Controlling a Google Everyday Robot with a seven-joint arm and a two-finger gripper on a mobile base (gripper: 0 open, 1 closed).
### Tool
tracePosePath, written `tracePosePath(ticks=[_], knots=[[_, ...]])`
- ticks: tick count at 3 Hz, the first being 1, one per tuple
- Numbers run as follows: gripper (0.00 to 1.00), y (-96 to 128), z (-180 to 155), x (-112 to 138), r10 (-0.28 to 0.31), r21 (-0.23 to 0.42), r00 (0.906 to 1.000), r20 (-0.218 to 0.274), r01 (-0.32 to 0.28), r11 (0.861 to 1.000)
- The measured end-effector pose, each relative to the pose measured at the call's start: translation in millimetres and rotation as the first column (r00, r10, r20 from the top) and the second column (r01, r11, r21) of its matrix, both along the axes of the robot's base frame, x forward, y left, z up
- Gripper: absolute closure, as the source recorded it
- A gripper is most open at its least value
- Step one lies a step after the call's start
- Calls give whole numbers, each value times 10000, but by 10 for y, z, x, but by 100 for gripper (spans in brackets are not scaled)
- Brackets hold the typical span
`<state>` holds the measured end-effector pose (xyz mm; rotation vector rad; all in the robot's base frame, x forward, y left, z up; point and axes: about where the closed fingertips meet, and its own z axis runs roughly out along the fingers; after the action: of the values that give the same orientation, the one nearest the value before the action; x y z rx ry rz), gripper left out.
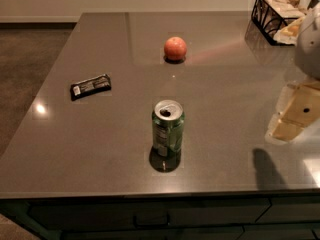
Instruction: Move orange near apple
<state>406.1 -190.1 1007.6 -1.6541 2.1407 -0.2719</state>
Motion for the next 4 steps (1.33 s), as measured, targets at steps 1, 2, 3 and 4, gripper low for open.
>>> tracePosePath(ticks=[1, 2, 3, 4], knots=[[0, -153, -65, 98, 691, 36, 9974, -223, -690, 9976], [0, -203, -107, 139, 1769, 850, 9837, -330, -1736, 9812], [0, -131, -145, 141, 2977, 1868, 9544, -226, -2886, 9391], [0, 137, -183, 128, 3639, 1864, 9311, -244, -3534, 9167]])
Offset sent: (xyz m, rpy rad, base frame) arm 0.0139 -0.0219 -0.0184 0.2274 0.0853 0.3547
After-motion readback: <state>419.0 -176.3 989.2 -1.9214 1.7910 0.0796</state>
